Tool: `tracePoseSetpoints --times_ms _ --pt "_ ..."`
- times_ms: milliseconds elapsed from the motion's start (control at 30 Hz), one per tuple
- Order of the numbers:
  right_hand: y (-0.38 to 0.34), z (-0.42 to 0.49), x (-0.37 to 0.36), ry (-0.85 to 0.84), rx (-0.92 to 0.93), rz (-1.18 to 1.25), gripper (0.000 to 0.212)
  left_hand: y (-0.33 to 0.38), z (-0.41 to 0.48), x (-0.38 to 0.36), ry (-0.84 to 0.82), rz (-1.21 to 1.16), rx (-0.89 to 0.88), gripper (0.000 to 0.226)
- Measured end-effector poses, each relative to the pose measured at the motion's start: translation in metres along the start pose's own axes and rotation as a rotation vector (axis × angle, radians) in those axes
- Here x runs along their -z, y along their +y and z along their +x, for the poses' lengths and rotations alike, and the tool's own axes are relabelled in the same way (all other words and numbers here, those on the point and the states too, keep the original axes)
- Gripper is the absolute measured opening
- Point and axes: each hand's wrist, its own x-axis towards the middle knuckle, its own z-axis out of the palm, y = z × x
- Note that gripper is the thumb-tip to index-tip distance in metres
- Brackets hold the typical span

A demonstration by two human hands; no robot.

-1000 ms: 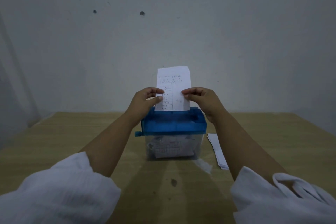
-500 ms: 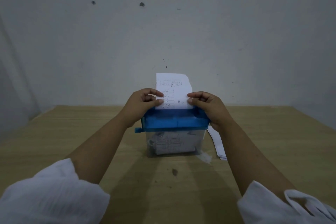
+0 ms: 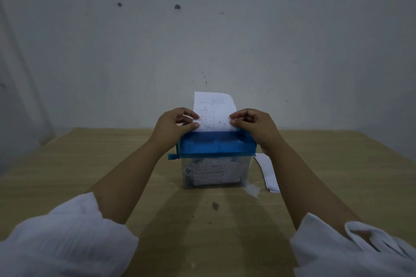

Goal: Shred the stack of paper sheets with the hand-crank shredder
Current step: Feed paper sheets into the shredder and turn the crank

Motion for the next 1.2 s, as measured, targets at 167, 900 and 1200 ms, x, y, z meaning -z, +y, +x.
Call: tracePoseSetpoints --times_ms 167,900,1200 --pt "-0.003 -0.001 0.002 -0.011 0.011 -0.052 0.009 -0.006 -0.019 -0.008 0.113 0.185 -0.212 0.026" --pt "0.010 -0.041 -0.045 -0.069 0.412 -1.033 0.074 0.029 -0.063 -0.019 0.292 -0.728 0.817 0.052" --pt "0.010 -0.041 -0.045 -0.050 0.408 -0.957 0.074 0.038 -0.024 -0.010 0.125 -0.655 0.879 0.068"
